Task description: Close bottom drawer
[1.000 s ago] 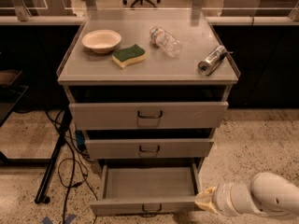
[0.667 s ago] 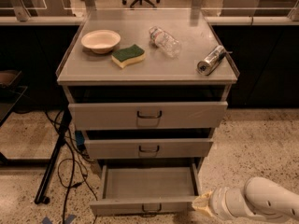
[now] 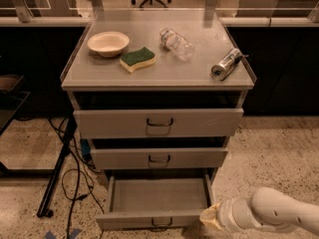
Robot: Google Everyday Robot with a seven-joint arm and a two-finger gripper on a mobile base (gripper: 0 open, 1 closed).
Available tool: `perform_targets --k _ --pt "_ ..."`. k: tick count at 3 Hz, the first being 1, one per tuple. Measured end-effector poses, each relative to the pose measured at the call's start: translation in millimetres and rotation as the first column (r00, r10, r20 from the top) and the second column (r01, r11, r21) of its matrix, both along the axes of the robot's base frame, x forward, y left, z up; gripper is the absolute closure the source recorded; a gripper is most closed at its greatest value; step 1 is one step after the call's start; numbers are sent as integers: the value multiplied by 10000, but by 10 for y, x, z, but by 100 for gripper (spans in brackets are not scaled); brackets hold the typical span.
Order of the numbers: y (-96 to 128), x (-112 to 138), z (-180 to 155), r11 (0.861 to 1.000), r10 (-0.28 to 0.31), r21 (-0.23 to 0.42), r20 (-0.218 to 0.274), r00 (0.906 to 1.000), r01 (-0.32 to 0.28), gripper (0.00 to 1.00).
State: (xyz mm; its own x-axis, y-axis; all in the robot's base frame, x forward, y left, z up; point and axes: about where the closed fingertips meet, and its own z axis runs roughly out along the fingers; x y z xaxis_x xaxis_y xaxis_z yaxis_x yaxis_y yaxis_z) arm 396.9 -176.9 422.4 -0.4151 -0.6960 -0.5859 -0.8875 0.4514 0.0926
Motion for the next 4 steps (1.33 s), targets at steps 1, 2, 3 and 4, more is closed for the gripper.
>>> perform_targets --k 1,2,3,4 --pt "61 239 -452 9999 -103 -81 -349 9993 101 100" --pt "88 435 -933 9995 -288 -152 -752 9968 278 100" --pt "177 442 -1512 9994 -332 86 -1092 9935 344 100" --pt "182 438 -1528 9994 -331 99 -1106 9933 344 100"
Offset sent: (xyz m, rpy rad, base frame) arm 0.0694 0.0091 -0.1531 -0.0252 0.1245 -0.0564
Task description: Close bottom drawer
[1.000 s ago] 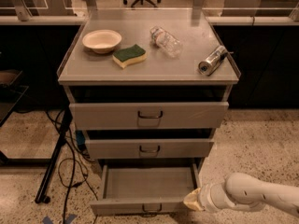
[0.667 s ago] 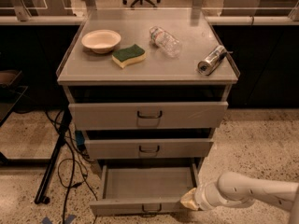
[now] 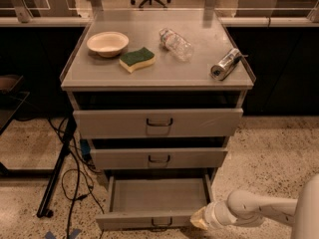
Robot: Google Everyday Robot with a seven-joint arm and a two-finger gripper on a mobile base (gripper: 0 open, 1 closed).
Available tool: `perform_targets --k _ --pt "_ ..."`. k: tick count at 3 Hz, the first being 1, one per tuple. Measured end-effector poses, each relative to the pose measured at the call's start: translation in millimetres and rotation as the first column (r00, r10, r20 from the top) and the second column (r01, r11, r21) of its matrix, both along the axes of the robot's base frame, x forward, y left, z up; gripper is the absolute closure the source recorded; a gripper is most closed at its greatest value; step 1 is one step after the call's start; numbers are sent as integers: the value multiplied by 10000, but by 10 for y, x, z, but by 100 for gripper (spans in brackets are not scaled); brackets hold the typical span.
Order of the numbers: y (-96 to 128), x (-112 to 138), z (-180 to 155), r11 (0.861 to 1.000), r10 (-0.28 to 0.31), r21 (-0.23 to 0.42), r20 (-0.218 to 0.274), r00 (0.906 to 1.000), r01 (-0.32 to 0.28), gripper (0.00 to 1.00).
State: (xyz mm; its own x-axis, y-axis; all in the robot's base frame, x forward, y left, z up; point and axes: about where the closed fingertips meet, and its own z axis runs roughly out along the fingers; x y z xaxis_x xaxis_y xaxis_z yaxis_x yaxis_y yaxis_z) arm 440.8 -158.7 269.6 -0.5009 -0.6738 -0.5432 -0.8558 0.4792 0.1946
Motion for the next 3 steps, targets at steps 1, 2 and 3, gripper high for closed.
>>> perform_targets --k 1,2,3 --pt "-7 -4 56 10000 9 -48 140 9999 -8 100" --pt "7 -45 -53 9993 292 208 272 9992 -297 100" --pt "17 -136 -310 9965 444 695 170 9989 -455 100"
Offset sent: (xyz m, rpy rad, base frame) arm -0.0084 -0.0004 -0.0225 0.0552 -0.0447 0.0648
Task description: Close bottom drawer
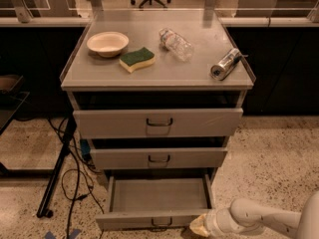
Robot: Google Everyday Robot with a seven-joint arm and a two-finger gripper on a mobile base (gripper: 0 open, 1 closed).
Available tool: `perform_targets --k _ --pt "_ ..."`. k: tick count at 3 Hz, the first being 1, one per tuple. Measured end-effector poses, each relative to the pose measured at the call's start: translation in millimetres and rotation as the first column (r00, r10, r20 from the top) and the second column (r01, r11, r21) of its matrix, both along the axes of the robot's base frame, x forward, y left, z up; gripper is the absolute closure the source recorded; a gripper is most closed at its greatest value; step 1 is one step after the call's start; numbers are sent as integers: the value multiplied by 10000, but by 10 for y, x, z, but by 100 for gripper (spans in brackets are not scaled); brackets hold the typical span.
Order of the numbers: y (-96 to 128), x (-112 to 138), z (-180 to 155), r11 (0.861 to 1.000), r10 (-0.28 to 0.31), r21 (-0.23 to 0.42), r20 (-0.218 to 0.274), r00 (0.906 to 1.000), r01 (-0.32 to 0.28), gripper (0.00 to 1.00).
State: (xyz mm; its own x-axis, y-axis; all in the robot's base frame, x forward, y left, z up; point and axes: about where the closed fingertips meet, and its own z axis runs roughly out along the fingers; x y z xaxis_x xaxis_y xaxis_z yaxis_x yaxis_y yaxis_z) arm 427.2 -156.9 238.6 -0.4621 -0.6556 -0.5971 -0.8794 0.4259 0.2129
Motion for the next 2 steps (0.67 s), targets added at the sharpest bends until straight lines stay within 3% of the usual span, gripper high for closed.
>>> perform_targets --k 2 --pt "211 -33 -462 9990 335 288 -132 9994 -331 100"
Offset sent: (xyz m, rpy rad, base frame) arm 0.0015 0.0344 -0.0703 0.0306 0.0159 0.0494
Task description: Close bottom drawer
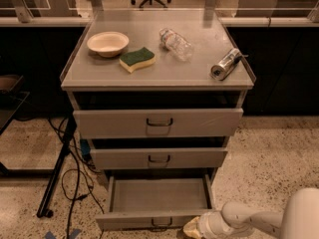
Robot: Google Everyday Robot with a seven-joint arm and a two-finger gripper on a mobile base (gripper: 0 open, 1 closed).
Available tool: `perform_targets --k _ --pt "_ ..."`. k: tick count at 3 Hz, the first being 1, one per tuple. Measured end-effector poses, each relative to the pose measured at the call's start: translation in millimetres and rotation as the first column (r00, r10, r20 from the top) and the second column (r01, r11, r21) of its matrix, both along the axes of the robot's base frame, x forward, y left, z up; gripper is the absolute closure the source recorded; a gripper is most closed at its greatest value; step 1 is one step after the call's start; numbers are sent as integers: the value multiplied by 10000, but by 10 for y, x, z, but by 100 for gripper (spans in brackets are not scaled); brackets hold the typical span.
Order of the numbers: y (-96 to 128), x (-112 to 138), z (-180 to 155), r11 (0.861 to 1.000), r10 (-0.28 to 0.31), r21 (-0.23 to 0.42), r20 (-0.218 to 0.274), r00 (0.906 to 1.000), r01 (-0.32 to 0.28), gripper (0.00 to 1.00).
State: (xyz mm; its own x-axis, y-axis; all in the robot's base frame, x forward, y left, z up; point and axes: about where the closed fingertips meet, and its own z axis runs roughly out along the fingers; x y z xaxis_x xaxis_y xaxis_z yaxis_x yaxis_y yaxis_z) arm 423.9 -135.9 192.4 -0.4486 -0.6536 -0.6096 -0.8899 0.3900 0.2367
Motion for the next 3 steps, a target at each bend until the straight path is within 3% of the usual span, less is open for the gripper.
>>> perform_targets --k 1,3 --pt "201 186 -165 9998 140 -107 122 9998 -138 100" --pt "222 198 -171 9998 171 -109 130 9998 -170 58"
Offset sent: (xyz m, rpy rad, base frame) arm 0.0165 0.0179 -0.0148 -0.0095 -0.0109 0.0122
